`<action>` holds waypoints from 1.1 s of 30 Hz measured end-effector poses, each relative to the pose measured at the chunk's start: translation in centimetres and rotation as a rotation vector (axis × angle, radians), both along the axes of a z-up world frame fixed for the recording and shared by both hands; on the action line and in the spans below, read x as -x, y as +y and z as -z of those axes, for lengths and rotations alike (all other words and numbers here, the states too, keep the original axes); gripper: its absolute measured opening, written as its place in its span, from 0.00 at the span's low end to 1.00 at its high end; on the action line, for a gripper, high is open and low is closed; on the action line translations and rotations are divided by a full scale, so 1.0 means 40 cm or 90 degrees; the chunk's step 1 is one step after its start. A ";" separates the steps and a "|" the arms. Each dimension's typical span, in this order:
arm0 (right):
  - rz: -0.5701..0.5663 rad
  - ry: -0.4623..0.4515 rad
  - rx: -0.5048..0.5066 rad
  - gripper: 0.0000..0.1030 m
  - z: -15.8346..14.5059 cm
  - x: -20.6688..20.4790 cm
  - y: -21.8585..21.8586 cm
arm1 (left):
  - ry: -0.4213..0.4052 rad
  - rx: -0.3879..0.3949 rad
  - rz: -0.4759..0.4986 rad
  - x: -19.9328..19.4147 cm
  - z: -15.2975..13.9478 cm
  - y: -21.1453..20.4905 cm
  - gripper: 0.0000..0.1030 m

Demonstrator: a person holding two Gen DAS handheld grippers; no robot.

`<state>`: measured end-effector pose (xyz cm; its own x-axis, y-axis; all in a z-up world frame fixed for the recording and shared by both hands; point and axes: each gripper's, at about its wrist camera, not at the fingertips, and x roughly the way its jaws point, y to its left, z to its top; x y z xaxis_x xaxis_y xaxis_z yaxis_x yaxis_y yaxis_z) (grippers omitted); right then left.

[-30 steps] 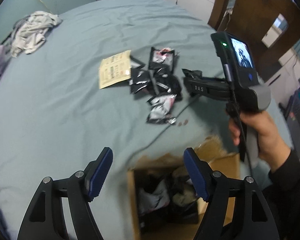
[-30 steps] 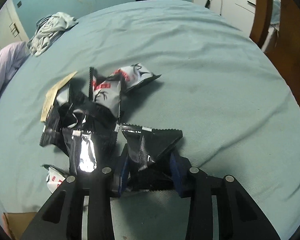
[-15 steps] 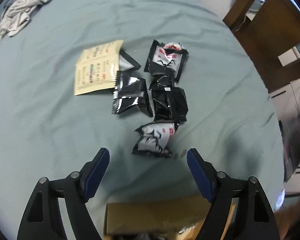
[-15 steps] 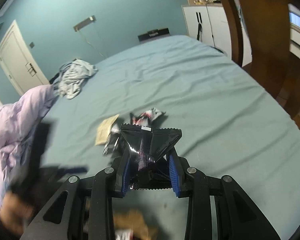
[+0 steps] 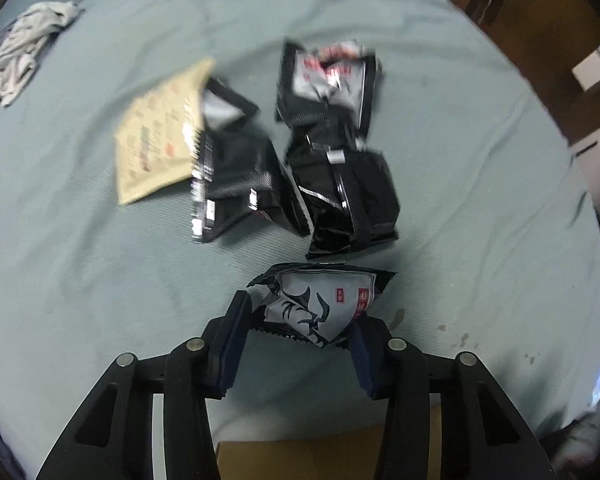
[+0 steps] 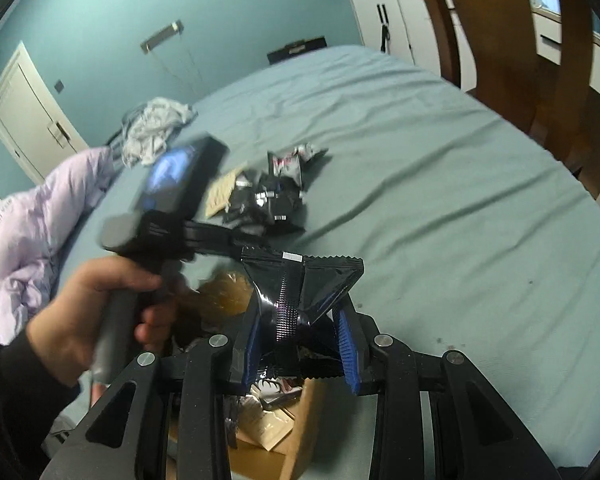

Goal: Organize snacks
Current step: 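Grasp a white-and-black packet with the left gripper while the right gripper lifts its black packet, then carry both packets to the box and open the left gripper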

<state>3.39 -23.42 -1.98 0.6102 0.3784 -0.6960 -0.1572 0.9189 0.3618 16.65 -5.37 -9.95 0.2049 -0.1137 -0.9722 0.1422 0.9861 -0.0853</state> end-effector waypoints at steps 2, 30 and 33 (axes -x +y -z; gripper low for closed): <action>-0.004 0.007 0.021 0.30 -0.003 0.005 0.010 | -0.027 0.011 -0.015 0.022 -0.040 0.020 0.43; 0.013 0.024 -0.007 0.30 -0.021 0.022 0.004 | -0.107 0.041 0.121 0.362 -0.229 0.054 0.44; 0.008 0.024 -0.002 0.30 -0.022 0.021 0.009 | -0.081 0.028 0.149 0.370 -0.194 0.022 0.44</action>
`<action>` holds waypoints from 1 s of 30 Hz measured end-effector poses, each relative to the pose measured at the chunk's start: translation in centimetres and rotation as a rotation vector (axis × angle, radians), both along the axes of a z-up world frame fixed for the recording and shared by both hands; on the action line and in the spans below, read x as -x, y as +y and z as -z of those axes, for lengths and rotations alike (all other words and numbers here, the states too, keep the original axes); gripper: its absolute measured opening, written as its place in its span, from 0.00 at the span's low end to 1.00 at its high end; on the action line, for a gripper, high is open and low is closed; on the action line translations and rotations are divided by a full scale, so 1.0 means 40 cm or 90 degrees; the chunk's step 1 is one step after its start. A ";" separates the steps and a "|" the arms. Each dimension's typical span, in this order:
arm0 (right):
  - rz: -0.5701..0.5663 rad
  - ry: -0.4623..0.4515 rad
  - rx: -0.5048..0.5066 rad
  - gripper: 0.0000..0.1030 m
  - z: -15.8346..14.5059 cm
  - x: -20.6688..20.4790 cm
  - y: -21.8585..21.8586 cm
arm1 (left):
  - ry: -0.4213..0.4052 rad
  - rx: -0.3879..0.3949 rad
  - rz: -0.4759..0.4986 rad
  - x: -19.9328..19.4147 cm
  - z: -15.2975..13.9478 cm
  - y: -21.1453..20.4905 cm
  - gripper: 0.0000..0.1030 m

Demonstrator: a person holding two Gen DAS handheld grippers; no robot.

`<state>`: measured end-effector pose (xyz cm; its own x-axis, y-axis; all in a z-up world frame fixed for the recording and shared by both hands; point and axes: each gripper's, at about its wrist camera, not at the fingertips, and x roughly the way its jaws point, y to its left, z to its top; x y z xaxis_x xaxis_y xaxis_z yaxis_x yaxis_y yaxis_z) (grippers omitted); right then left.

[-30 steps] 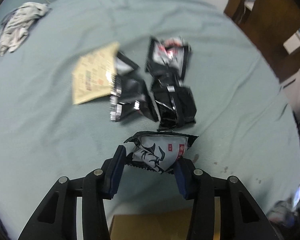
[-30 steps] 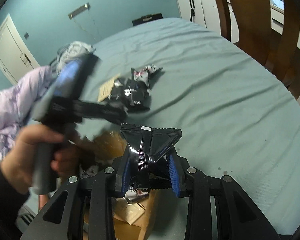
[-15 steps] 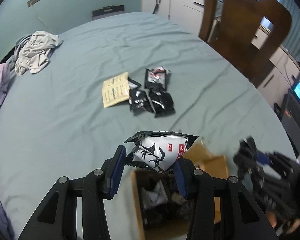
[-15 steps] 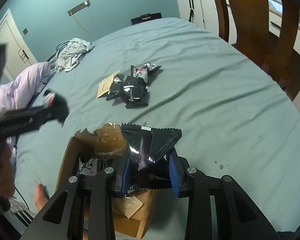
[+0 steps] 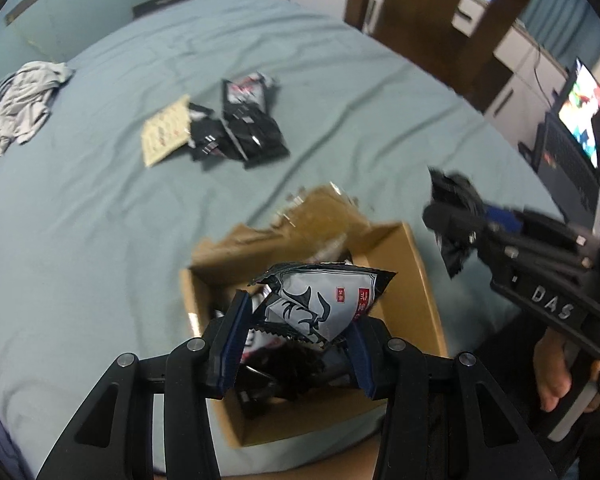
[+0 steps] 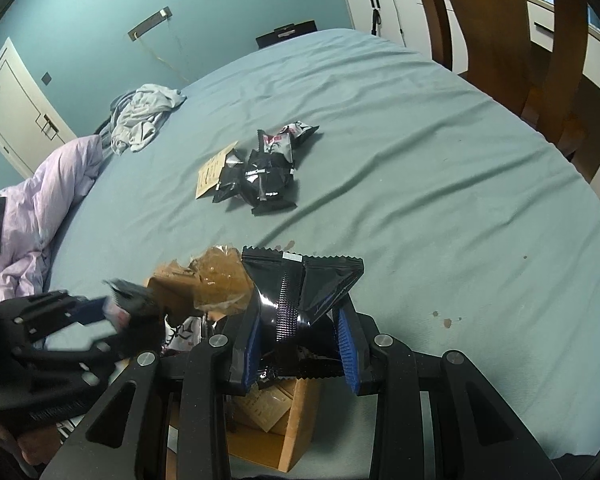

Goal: Organize snacks
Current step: 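Carry both packets to the box and open the left gripper, then lower the black packet into the box and open the right gripper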

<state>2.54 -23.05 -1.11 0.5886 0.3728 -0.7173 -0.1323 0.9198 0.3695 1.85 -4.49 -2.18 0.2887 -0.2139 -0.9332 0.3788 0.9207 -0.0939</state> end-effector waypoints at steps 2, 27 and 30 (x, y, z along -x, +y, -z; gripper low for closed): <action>-0.003 -0.001 0.002 0.30 -0.001 -0.002 0.003 | 0.007 -0.020 0.017 0.010 0.020 -0.019 0.44; -0.004 0.002 -0.002 0.31 -0.005 0.002 -0.006 | -0.106 -0.108 -0.064 0.001 -0.017 0.003 0.77; -0.038 -0.001 0.014 0.31 -0.007 0.007 0.020 | -0.136 -0.116 -0.108 -0.014 -0.046 0.046 0.77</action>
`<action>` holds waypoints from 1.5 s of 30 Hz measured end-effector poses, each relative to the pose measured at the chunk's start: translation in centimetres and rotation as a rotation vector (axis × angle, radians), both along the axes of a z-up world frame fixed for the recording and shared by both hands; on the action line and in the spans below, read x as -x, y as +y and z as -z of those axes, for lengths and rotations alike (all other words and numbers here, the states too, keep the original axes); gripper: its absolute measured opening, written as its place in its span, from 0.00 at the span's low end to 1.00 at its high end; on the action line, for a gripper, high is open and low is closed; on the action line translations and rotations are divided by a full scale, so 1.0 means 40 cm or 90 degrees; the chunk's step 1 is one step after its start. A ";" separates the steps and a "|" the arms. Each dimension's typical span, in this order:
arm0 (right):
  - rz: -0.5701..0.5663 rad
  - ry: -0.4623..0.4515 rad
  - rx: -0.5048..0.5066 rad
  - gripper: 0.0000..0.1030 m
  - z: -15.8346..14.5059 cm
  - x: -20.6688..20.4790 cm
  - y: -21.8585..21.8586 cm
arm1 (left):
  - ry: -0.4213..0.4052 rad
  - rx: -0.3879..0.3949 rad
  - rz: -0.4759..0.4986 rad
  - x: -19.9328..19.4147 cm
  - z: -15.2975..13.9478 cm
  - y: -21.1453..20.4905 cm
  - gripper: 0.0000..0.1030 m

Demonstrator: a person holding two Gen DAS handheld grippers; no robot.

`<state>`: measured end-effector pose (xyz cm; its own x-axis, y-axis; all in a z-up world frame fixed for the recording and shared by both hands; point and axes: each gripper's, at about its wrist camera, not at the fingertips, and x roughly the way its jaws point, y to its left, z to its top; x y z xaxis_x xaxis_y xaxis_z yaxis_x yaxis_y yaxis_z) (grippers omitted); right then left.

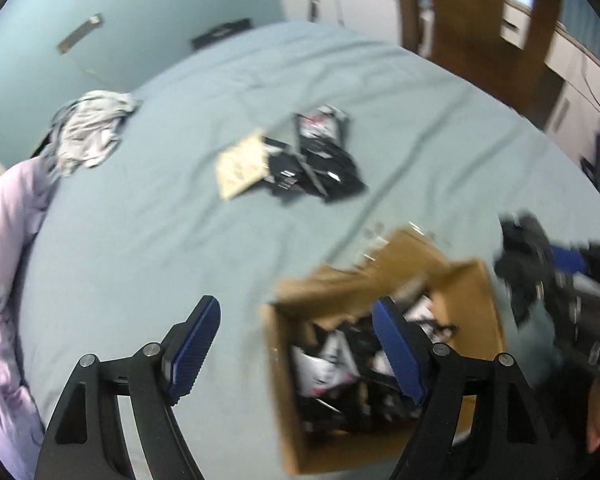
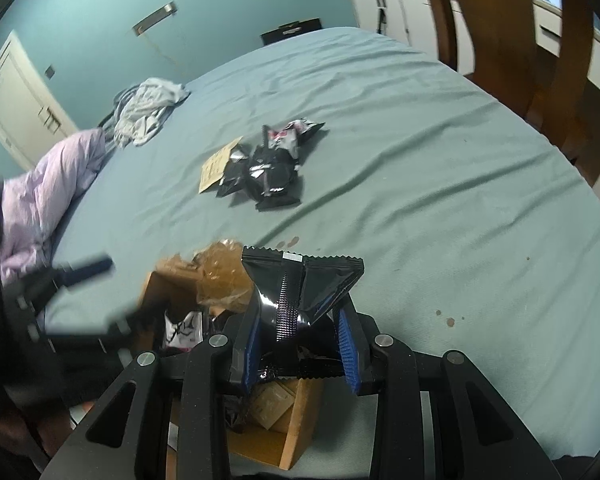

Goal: Organize snacks
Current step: 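Lower the black packet into the box and open the right gripper, then move the right gripper to the pile and grasp a black packet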

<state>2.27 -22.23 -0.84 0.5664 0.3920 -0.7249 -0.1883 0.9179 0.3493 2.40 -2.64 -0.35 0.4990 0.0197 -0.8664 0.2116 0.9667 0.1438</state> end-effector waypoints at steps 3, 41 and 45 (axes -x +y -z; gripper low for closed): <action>-0.050 0.008 0.014 0.31 0.003 0.005 0.034 | -0.002 0.023 -0.040 -0.018 -0.019 0.043 0.77; 0.075 -0.011 -0.011 0.73 -0.026 0.019 -0.028 | 0.023 0.031 -0.057 -0.020 -0.016 0.058 0.78; 0.130 -0.039 0.025 0.73 -0.041 0.022 -0.041 | 0.033 0.038 -0.054 -0.020 -0.012 0.055 0.78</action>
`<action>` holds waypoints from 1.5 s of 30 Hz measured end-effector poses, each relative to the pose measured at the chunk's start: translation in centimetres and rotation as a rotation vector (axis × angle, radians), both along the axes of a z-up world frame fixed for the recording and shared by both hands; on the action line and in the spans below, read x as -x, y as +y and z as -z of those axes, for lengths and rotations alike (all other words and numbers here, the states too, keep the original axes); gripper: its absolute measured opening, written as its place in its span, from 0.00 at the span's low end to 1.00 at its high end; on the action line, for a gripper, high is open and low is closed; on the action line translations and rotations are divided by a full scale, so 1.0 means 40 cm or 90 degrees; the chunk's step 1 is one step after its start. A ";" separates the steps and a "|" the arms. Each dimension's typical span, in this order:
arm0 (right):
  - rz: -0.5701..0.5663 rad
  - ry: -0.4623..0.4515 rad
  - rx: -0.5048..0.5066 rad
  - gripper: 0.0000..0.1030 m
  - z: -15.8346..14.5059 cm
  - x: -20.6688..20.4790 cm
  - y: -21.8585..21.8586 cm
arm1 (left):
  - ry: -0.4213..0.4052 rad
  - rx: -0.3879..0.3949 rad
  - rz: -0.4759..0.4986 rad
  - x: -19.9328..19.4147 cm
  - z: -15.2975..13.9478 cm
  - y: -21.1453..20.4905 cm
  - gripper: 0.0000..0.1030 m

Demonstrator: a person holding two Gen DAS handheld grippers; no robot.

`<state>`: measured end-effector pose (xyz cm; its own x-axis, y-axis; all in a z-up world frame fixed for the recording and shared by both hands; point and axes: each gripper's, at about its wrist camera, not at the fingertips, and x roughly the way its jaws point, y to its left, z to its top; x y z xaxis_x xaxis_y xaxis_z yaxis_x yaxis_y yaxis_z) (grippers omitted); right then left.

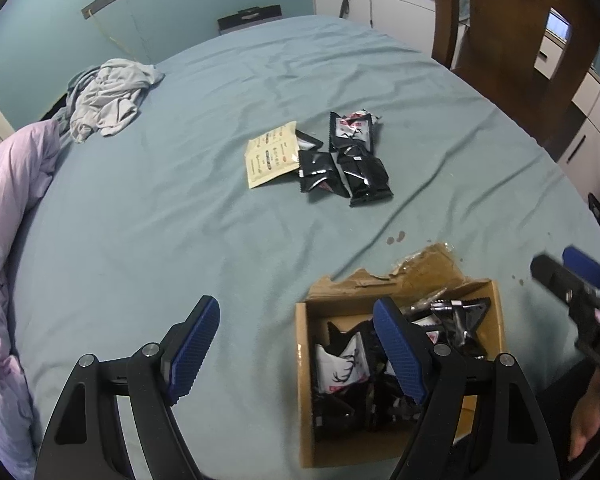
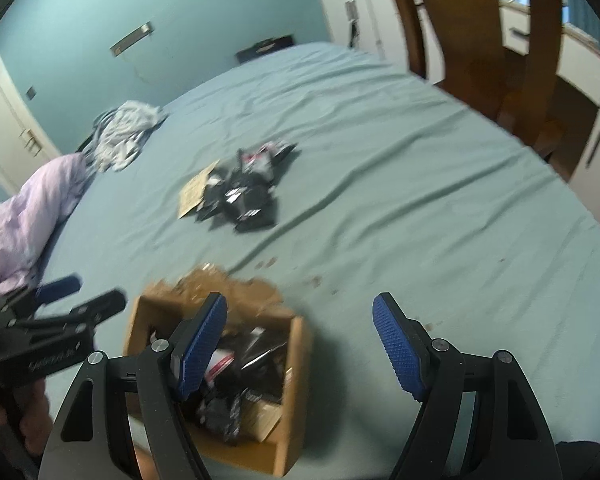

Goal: Organize snacks
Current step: 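Move the right gripper to the pile and grasp a black packet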

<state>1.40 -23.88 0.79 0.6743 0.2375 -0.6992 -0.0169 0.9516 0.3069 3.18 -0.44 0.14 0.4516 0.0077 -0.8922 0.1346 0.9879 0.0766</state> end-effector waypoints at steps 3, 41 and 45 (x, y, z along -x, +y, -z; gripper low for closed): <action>0.024 -0.003 0.057 0.73 -0.007 -0.004 0.015 | 0.006 0.004 0.002 -0.001 0.001 -0.004 0.78; -0.109 0.156 -0.029 0.73 0.143 -0.434 0.031 | 0.032 0.032 0.004 -0.101 0.009 0.007 0.78; -0.186 0.185 -0.033 0.73 0.170 -0.474 0.083 | 0.029 0.032 -0.016 -0.121 0.010 0.032 0.78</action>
<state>20.36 -20.56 -6.01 0.3502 0.4290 -0.8327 -0.1892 0.9030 0.3857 8.02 0.83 -0.25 0.4104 -0.0266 -0.9115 0.1127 0.9934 0.0217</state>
